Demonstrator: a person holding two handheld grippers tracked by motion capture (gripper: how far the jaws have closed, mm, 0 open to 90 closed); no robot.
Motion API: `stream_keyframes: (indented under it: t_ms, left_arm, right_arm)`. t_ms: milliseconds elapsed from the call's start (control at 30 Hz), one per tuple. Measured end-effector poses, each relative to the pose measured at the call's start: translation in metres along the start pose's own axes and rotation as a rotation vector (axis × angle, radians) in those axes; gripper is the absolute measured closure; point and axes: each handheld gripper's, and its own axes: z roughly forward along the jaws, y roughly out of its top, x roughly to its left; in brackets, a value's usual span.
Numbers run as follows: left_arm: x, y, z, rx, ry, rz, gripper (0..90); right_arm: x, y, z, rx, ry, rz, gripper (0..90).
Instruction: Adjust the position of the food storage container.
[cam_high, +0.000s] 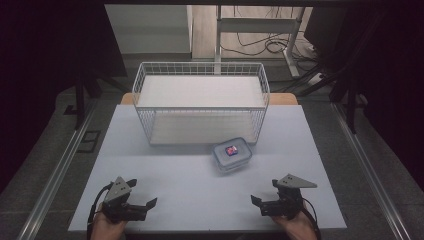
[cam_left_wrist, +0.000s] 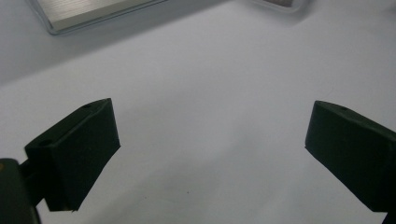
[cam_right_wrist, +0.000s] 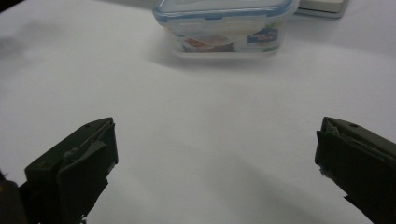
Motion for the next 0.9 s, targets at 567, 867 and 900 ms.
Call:
stream_keyframes:
  t_ms: [567,867,900]
  left_arm:
    - [-0.002,0.000,0.000,-0.017,-0.010,0.026,3.0]
    - [-0.002,0.000,-0.001,-0.042,-0.016,0.023,2.6]
    - [-0.002,0.000,-0.001,-0.041,-0.016,0.026,2.6]
  right_arm:
    - [-0.002,0.010,0.004,0.025,0.016,0.008,4.4]
    - [-0.004,0.026,0.009,0.044,0.021,-0.035,37.1]
    - [-0.005,0.029,0.009,0.048,0.032,-0.036,41.2]
